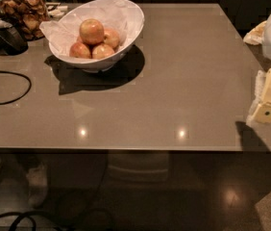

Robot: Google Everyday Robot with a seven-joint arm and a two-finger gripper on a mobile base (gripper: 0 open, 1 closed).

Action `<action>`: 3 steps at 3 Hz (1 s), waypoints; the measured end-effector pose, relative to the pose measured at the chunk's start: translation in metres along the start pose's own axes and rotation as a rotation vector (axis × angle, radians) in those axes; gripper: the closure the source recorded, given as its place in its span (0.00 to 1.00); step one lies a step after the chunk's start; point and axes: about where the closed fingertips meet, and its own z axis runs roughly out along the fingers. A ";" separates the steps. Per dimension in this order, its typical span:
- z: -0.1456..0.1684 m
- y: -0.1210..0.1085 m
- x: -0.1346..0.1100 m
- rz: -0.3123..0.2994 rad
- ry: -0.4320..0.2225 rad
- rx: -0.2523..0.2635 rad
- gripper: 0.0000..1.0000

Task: Pick apple from white bowl

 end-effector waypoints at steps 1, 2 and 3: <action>0.000 0.000 0.000 0.000 0.000 0.000 0.00; -0.010 -0.018 -0.029 -0.016 -0.033 -0.003 0.00; -0.024 -0.045 -0.070 -0.038 -0.085 -0.002 0.00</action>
Offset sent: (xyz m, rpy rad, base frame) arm 0.0748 0.0790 0.0722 0.0998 -0.0041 0.0923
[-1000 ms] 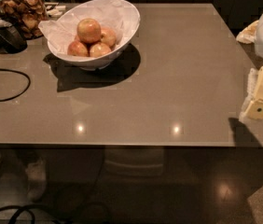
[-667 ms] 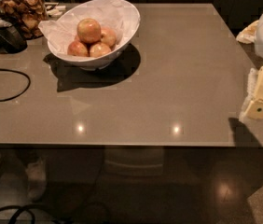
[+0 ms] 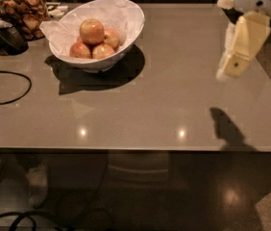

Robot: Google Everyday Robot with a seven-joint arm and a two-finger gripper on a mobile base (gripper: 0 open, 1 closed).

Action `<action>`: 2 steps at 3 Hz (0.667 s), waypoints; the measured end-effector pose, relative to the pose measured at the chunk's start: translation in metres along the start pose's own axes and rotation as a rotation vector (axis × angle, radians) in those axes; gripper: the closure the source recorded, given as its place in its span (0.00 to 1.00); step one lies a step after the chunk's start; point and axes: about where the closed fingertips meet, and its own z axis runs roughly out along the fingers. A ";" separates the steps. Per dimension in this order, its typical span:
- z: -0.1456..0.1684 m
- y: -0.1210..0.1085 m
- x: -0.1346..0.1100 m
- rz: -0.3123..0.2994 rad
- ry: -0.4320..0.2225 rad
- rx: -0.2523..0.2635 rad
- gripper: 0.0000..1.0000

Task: Pick apple from white bowl

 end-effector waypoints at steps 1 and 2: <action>-0.007 -0.028 -0.061 -0.097 -0.024 0.024 0.00; -0.008 -0.035 -0.093 -0.137 -0.074 0.056 0.00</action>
Offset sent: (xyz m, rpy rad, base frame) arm 0.0240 0.0343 0.0227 -0.0070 -0.0329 0.0616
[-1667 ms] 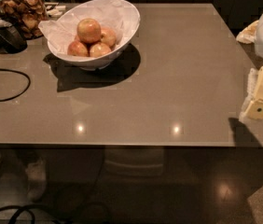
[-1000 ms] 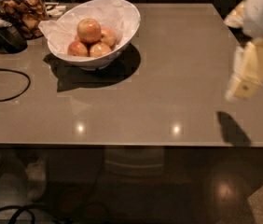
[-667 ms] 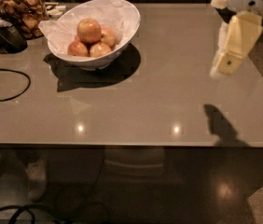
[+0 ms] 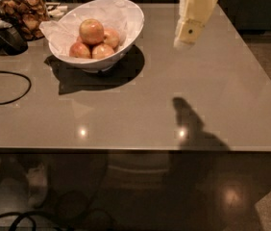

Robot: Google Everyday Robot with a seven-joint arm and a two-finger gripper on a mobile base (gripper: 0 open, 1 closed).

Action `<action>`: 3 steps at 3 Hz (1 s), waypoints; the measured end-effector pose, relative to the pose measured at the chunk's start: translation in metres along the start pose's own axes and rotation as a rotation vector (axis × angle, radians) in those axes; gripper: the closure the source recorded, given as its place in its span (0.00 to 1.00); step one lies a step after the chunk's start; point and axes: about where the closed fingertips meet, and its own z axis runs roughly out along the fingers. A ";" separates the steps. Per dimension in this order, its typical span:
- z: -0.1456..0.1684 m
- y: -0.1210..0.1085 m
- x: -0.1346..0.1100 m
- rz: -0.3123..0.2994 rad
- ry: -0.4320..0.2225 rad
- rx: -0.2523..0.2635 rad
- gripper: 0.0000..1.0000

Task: Pick apple from white bowl

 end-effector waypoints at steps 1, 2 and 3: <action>0.014 -0.015 -0.017 -0.020 -0.050 0.024 0.00; 0.040 -0.040 -0.042 -0.058 -0.088 0.000 0.00; 0.064 -0.067 -0.072 -0.104 -0.119 -0.023 0.00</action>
Offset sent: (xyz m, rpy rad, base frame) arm 0.1026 0.0901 -0.0048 0.0959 -0.0073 0.1758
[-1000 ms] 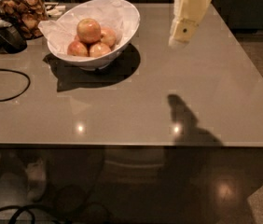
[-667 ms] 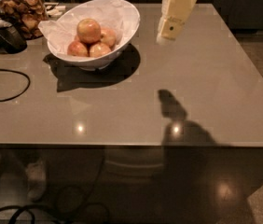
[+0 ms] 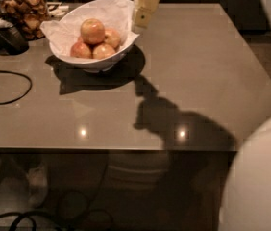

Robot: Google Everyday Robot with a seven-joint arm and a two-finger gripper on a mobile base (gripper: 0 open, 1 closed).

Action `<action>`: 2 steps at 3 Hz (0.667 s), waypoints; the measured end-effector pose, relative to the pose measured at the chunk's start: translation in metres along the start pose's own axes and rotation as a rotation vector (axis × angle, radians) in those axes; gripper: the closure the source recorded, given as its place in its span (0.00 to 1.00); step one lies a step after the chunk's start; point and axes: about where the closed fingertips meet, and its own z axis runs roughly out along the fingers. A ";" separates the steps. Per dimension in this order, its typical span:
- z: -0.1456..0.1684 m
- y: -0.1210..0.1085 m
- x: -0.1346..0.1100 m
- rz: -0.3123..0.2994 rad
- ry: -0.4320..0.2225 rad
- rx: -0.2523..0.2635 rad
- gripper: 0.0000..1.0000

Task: Pick apple from white bowl

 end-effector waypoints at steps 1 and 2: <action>-0.002 -0.009 -0.006 -0.001 -0.020 0.027 0.00; 0.018 -0.030 -0.022 -0.026 -0.044 0.040 0.00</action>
Offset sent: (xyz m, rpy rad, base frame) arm 0.0659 0.0532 0.0141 0.0599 -0.0696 0.0627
